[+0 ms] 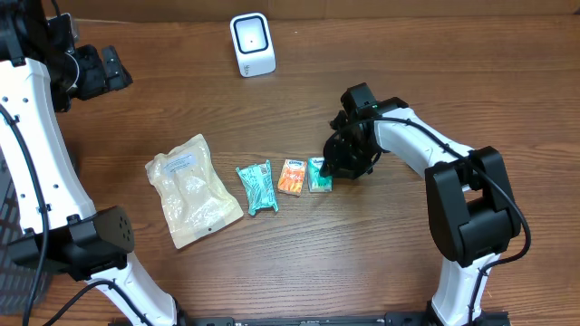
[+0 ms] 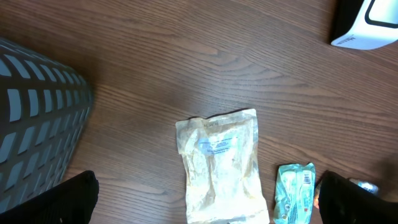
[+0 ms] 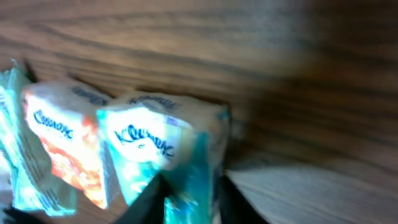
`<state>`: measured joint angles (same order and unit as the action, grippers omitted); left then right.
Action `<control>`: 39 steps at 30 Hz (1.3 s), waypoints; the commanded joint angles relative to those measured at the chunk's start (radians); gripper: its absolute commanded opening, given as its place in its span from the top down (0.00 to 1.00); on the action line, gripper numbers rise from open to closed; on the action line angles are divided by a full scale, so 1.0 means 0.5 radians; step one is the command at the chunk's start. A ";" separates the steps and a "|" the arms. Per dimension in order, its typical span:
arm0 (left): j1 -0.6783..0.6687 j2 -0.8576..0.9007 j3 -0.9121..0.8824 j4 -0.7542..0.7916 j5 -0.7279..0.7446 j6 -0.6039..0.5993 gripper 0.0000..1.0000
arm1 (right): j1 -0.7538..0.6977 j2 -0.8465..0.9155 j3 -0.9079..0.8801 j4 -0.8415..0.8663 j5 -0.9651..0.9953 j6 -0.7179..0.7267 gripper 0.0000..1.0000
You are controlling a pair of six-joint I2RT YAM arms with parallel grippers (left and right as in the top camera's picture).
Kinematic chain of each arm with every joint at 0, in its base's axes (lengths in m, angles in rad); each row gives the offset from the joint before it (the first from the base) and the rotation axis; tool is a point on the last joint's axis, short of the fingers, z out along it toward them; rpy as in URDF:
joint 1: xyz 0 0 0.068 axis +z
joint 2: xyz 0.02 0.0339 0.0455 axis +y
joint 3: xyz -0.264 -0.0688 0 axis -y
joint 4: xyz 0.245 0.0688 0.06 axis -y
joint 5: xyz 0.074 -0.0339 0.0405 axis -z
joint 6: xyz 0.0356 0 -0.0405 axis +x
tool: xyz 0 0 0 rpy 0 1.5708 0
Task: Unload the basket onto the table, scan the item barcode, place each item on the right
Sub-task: 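Grasp the green Kleenex pack with the right gripper and lift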
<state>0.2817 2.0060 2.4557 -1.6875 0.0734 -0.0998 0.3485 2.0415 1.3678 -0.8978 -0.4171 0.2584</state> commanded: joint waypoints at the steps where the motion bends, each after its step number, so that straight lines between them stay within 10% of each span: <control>1: -0.002 0.003 0.000 -0.004 -0.005 0.035 0.00 | 0.008 -0.005 -0.012 0.031 -0.008 0.059 0.89; 10: -0.007 0.003 0.000 -0.004 -0.005 0.035 0.01 | 0.000 -0.010 0.123 -0.002 0.069 -0.050 0.96; 16: -0.007 0.003 0.000 -0.004 -0.005 0.036 0.00 | 0.000 -0.010 0.196 -0.029 0.152 -0.871 0.93; 20: -0.007 0.003 0.000 -0.004 -0.006 0.035 0.01 | -0.022 -0.010 0.241 -0.040 0.225 -0.993 0.46; 24: -0.007 0.003 0.000 -0.004 -0.006 0.035 0.00 | -0.024 -0.010 0.320 -0.062 0.025 -0.760 0.37; 28: -0.007 0.003 0.000 -0.004 -0.005 0.035 0.00 | 0.014 -0.009 0.306 -0.055 -0.381 -0.562 0.52; 32: -0.007 0.003 0.000 -0.004 -0.005 0.035 0.01 | 0.098 -0.007 0.241 -0.069 -0.329 -0.273 0.96; 39: -0.008 0.003 0.000 -0.004 -0.005 0.035 0.01 | 0.194 -0.006 0.075 -0.017 0.101 0.277 0.96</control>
<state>0.2813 2.0060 2.4557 -1.6871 0.0738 -0.0998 0.4416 2.0411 1.4414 -0.9203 -0.4713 0.2363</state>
